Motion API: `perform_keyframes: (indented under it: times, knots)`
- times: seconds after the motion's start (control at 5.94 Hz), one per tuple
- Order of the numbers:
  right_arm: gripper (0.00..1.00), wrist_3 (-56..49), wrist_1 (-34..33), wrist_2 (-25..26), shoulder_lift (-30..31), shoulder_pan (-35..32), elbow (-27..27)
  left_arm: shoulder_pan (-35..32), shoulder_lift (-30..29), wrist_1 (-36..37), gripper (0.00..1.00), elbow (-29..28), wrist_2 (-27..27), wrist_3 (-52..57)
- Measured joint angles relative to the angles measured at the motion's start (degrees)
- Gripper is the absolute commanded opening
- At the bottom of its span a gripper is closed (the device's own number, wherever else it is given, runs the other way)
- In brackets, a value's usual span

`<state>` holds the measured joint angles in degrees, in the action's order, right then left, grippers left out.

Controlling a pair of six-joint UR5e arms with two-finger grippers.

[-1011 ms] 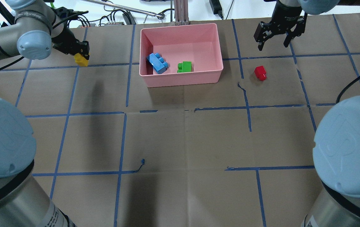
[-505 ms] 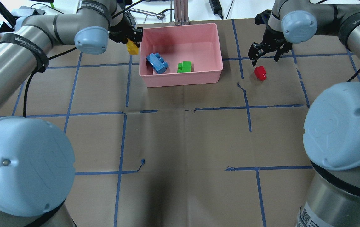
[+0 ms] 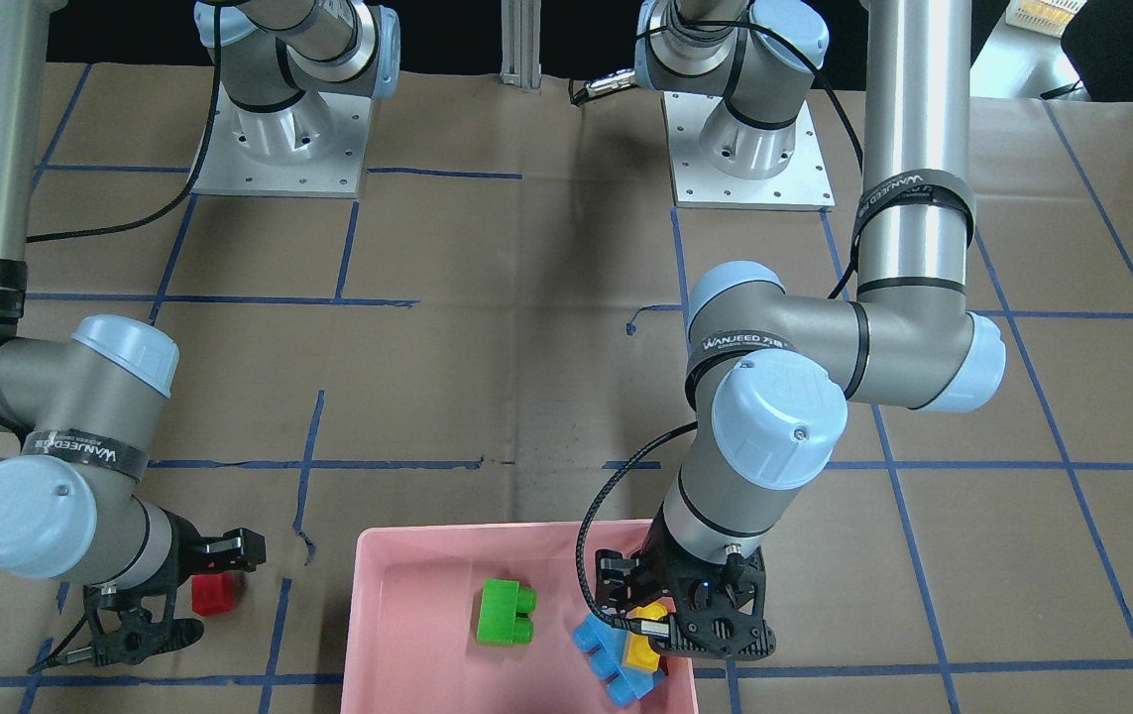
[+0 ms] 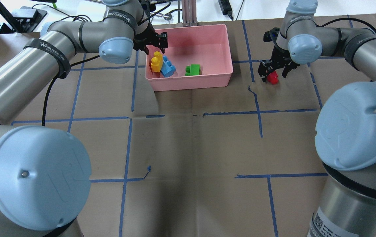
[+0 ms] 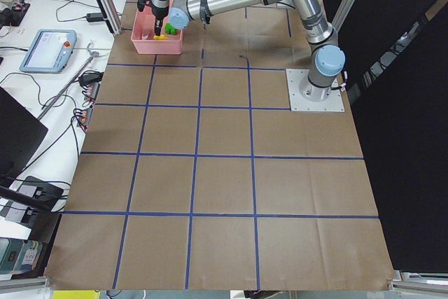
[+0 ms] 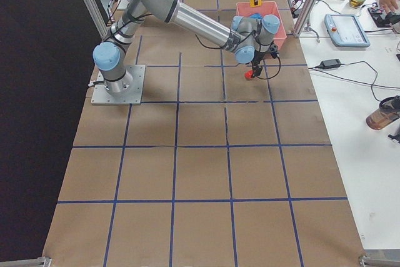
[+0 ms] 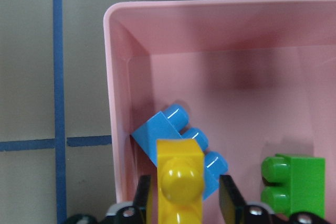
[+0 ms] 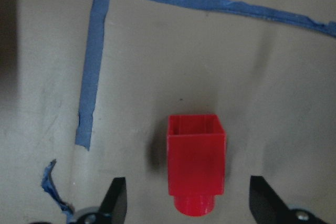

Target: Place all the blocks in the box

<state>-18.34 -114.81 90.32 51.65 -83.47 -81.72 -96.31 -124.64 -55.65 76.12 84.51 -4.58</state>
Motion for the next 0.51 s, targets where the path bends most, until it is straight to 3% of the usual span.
perform_keyframes:
  times: [0.34, 0.51]
  knots:
    - [0.15, 0.0, -1.0, -0.1, -0.3, 0.0, 0.1, 0.8, 7.4, -12.5, 1.0, 0.5, 3.5, 0.7]
    - [0.14, 0.1, -1.4, 0.0, -0.4, 0.0, 0.7, 1.5, 11.7, -19.2, 1.0, 1.1, 4.5, 1.7]
